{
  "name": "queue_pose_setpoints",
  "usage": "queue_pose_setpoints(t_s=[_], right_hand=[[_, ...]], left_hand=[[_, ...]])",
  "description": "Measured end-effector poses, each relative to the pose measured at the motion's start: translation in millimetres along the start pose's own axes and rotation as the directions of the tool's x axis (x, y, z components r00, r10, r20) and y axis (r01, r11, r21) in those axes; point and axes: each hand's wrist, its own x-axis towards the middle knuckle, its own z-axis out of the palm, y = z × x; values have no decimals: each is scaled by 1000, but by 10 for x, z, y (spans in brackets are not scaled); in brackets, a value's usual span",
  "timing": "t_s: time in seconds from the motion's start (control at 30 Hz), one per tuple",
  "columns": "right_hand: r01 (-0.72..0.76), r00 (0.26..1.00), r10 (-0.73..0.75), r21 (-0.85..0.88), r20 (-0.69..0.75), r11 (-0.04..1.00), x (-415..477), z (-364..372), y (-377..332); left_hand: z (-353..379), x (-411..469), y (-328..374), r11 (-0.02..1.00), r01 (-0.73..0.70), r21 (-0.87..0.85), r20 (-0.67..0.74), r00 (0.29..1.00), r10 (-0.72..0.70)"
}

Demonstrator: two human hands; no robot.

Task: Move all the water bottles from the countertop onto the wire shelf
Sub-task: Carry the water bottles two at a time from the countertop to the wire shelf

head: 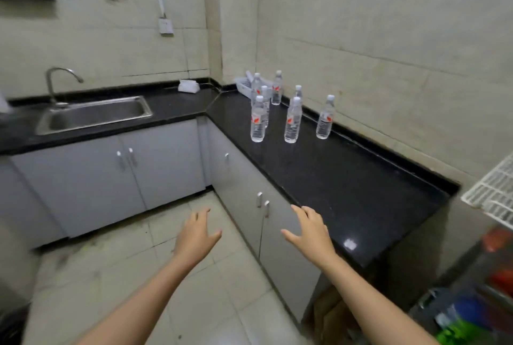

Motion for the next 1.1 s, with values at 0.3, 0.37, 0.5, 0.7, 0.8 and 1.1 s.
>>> queue_pose_setpoints(t_s=[0.3,0.37,0.5,0.7,0.8,1.1], right_hand=[[132,986,-134,20,103,991,896,430,-342],[152,980,-153,19,128,988,1163,431,-358],[214,965,-208,-22,162,977,1719,416,-417],[310,929,-292,-50,227,949,2337,522,-564],[332,916,-308,-53,257,942,2602,637,-640],[325,920,-281,-135,273,936,3783,1006,-1012]], left_hand=[[-92,482,-329,989,145,30,-62,988,-143],[-85,693,-276,987,160,16,-73,985,-158],[-105,1121,-166,988,153,31,-130,981,-147],[-99,1539,-229,955,164,245,-159,979,-127],[-63,1762,-336,941,186,284,-145,978,-149],[-41,3059,-737,947,180,267,-58,984,-171]])
